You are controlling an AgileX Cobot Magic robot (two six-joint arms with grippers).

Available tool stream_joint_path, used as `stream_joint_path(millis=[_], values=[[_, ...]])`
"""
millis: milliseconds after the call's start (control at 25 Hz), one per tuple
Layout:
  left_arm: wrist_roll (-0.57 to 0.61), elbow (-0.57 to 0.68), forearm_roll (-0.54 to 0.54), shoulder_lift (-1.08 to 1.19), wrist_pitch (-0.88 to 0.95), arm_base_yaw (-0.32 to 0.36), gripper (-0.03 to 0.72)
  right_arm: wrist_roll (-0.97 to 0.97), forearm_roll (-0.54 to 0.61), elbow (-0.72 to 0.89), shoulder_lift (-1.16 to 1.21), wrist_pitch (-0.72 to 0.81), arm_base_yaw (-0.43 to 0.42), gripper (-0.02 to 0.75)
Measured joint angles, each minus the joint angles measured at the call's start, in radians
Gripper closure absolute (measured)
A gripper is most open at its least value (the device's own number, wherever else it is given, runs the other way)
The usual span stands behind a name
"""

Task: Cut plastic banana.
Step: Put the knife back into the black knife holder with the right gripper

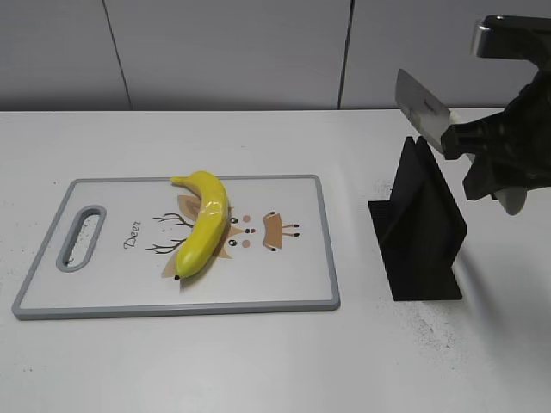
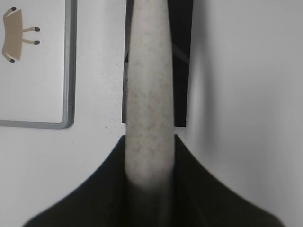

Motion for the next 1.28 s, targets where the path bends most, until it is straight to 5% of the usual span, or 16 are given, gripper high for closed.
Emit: stream_joint_path(millis=[1280], values=[[0.000,0.006,-0.028,0.000,0.013,0.000,0.228,0.006,0.116,0.010,0.031,0.169,0.000,0.577]])
